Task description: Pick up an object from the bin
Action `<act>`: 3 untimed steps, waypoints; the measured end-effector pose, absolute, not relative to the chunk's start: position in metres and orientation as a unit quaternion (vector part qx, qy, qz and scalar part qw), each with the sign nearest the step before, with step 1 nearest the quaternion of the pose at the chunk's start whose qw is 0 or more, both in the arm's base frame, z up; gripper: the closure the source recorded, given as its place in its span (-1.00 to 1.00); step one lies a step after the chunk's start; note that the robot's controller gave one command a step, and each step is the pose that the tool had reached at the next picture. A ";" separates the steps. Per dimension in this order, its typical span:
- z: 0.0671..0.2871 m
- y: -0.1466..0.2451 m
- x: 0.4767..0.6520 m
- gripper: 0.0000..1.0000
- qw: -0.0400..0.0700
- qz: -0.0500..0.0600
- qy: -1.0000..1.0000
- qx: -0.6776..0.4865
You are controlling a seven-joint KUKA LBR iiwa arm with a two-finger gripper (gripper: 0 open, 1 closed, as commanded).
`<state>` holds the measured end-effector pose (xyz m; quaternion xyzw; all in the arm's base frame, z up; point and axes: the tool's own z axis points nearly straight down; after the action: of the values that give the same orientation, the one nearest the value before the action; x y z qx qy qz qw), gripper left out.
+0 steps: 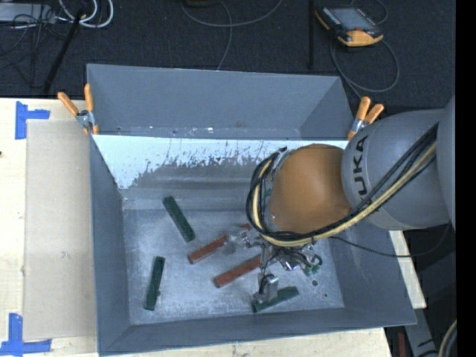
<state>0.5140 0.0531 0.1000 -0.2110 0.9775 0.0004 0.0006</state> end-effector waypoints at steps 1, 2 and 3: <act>0.106 0.065 0.537 -1.00 0.001 0.000 0.959 -0.283; 0.070 0.093 0.587 -1.00 -0.001 0.001 0.920 -0.392; 0.071 0.094 0.588 -1.00 0.000 0.001 0.921 -0.389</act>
Offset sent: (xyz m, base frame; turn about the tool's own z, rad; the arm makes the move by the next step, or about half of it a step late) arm 0.0228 0.0104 0.0065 -0.1490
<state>0.5876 0.0935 0.0707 -0.3890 0.9212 0.0006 0.0001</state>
